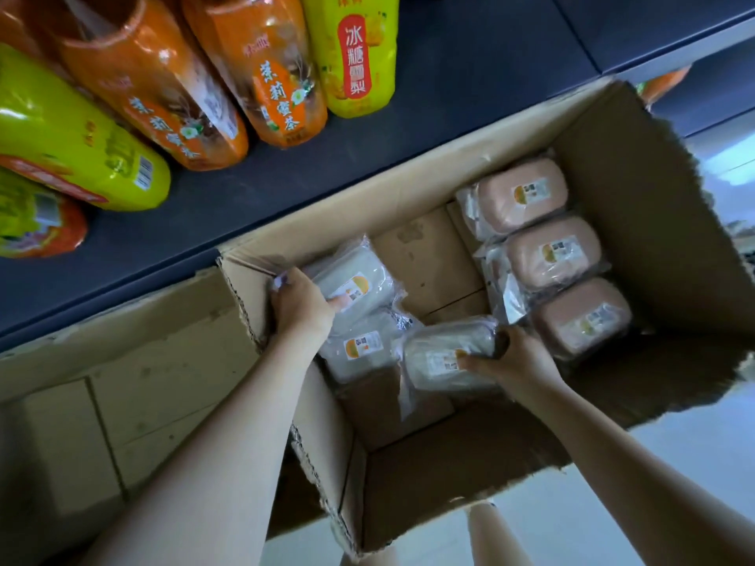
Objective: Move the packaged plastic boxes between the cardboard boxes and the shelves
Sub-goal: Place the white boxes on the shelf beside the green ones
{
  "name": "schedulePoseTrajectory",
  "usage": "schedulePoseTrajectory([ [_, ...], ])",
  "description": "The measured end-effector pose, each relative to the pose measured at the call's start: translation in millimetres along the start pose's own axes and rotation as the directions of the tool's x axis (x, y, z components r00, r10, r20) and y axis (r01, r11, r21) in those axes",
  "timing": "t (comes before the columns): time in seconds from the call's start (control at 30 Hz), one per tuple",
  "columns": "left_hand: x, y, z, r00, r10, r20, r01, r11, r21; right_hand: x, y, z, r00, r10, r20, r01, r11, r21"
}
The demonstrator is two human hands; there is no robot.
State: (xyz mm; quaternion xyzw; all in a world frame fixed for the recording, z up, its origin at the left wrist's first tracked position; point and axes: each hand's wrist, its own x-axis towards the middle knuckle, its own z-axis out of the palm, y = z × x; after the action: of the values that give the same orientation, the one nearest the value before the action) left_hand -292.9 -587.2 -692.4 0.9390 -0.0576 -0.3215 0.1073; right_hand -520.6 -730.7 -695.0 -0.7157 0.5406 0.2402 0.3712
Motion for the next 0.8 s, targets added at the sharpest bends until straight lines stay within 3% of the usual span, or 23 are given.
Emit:
schedulePoseTrajectory([
  [0.17, -8, 0, 4, 0.993, 0.087, 0.081, -0.102, 0.974, 0.202, -5, -2, 0, 0.997, 0.032, -0.075, -0.020, 0.988, 0.150],
  [0.27, -19, -2, 4, 0.994, 0.112, -0.004, -0.109, 0.975, 0.195, -8, 2, -6, 0.991, 0.035, -0.130, -0.003, 0.971, 0.238],
  [0.47, -55, -11, -18, 0.987, 0.134, -0.084, -0.150, 0.963, -0.226, -28, -11, -31, 0.985, 0.045, -0.164, 0.028, 0.909, 0.415],
  [0.63, -95, -10, -61, 0.961, 0.214, -0.177, -0.263, 0.905, -0.336, -65, -46, -55, 0.977, -0.010, -0.212, 0.095, 0.912, 0.398],
  [0.8, -139, -14, -137, 0.925, 0.205, -0.320, -0.336, 0.835, -0.435, -114, -83, -98, 0.951, -0.116, -0.285, 0.232, 0.878, 0.417],
])
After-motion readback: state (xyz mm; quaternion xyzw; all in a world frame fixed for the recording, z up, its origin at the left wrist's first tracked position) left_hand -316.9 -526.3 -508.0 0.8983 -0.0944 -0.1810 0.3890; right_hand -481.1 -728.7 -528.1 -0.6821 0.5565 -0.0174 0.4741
